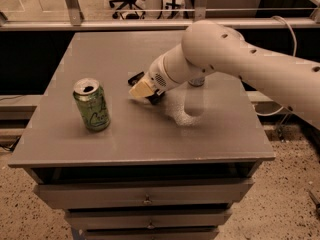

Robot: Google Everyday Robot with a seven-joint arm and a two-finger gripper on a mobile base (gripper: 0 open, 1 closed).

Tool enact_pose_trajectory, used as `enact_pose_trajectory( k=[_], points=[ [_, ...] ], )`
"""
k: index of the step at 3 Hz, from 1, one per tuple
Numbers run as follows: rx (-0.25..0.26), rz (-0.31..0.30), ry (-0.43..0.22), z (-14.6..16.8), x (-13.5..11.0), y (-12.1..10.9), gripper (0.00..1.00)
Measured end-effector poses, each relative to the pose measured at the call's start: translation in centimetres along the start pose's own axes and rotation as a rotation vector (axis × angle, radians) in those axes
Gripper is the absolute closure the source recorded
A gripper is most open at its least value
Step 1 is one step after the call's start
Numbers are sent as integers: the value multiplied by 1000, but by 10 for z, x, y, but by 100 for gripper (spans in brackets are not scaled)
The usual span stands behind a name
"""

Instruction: Move rxbar chocolate near redbull can

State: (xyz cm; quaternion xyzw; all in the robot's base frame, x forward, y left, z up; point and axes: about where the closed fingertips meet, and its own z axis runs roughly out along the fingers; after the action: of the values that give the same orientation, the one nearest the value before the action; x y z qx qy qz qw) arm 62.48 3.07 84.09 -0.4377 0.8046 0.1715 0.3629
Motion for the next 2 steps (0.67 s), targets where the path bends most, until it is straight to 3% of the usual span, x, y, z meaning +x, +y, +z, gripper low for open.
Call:
enact_pose_trajectory(
  k=[2],
  points=[
    [24,26,-1,-6,4,-10,95]
  ],
)
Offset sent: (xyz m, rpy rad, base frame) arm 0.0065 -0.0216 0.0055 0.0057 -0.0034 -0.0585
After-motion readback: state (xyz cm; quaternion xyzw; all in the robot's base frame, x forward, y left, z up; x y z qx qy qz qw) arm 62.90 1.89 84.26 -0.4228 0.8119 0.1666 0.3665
